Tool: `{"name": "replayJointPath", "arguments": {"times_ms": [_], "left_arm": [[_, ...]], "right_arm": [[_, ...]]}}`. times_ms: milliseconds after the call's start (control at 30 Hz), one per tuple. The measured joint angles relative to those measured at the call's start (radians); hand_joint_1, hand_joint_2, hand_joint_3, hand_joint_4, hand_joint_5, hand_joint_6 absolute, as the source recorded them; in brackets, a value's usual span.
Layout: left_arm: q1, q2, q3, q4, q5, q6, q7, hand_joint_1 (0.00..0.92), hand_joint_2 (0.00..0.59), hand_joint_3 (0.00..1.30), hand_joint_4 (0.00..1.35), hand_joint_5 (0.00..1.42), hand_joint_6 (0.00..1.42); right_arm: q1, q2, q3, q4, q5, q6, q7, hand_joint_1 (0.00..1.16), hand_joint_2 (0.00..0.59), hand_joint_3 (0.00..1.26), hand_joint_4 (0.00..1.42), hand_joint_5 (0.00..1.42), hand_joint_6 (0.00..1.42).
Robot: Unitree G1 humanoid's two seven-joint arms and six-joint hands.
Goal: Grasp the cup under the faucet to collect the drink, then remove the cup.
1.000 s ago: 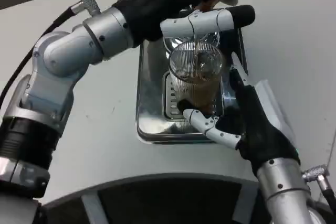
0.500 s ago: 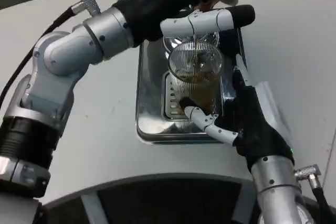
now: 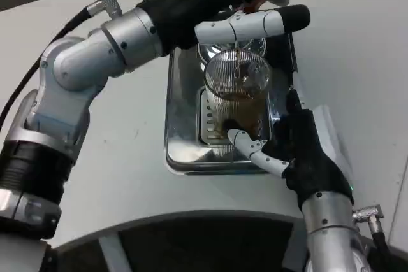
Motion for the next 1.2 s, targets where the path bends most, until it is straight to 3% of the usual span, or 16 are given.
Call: {"name": "replayJointPath", "arguments": {"times_ms": [267, 1200], "left_arm": [[-0.005, 0.002, 0.001, 0.009, -0.001, -0.003, -0.001, 0.000, 0.103, 0.14, 0.00, 0.00, 0.21], [-0.017, 0.003, 0.001, 0.028, -0.001, -0.011, -0.006, 0.000, 0.111, 0.15, 0.00, 0.01, 0.21]], "right_arm": [[-0.036, 0.010, 0.000, 0.059, 0.049, -0.028, -0.037, 0.67, 0.233, 0.00, 0.00, 0.00, 0.00], [-0.131, 0.045, -0.013, 0.201, 0.099, -0.091, -0.110, 0.67, 0.230, 0.00, 0.00, 0.00, 0.00]]}}
